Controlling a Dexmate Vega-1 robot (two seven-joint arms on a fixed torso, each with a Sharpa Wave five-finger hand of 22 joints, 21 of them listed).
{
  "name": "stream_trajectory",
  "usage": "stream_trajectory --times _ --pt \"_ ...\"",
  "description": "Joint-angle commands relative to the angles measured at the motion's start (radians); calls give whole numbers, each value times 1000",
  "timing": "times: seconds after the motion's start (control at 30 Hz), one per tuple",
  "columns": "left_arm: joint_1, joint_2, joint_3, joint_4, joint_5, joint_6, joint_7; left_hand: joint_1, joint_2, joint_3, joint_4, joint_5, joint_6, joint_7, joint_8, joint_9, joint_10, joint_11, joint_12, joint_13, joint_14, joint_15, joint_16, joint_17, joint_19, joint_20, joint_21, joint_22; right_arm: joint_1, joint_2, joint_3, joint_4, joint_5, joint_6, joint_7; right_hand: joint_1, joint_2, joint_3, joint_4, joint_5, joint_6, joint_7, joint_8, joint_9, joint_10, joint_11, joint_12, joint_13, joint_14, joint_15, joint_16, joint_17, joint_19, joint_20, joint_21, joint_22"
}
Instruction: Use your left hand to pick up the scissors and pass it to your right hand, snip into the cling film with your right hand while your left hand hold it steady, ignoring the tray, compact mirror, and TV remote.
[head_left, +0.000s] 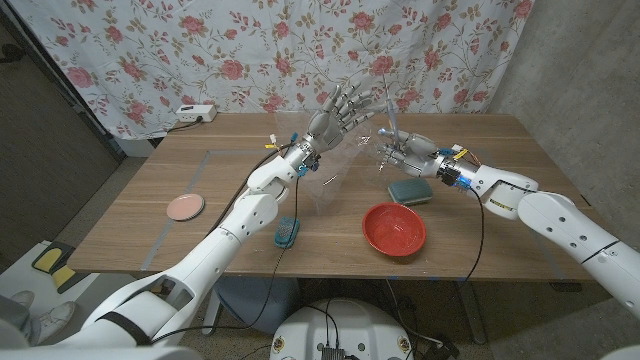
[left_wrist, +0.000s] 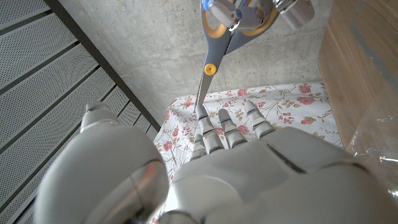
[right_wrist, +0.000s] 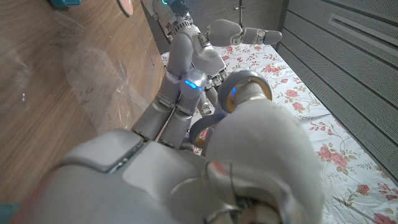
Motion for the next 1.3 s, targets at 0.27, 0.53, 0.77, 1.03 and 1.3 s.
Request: stream_trajectory --times 0.27,0.53,0.77,1.03,1.3 --pt "87 125 -67 -125 4 -9 122 -2 11 -5 1 13 -14 3 4 1 -11 4 -7 1 -16 15 3 -5 -6 4 -7 3 -65 -15 73 -29 82 -35 -30 -2 7 12 -2 -2 -11 -3 31 53 554 -428 8 9 -10 -67 12 -1 -5 -72 14 -10" --pt "134 186 -129 -192 14 -31 198 -4 10 -9 2 16 -13 0 6 1 -12 1 -10 2 -20 13 4 -12 -7 3 -10 3 -82 -26 99 -54 120 -66 -46 -4 8 17 -2 -2 -16 -4 42 52 552 -426 12 9 -14 -66 16 -2 -8 -72 27 -21" --pt "157 223 -156 -243 10 -23 238 -6 10 -12 3 18 -14 0 6 1 -10 1 -11 2 -20 16 6 -17 -5 3 -11 3 -96 -38 122 -68 146 -91 -59 -7 8 19 -2 -3 -21 -6 48 51 544 -429 6 0 -17 -67 18 -2 -13 -72 30 -34" --pt "192 253 -174 -281 13 -3 299 -7 11 -14 4 19 -14 -1 7 1 -9 0 -12 2 -21 15 7 -21 -4 2 -11 3 -113 -46 149 -64 169 -109 -59 -13 8 22 0 -5 -24 -5 56 47 545 -429 5 -3 -20 -66 18 -3 -11 -72 44 -42" --pt "239 272 -197 -311 30 -4 372 -9 14 -17 5 22 -20 1 6 1 -10 4 -15 3 -24 19 8 -28 -6 5 -14 4 -142 -49 176 -64 177 -113 -46 -17 5 23 0 -6 -25 -4 60 43 550 -430 5 -4 -19 -66 19 -3 -13 -72 50 -51"
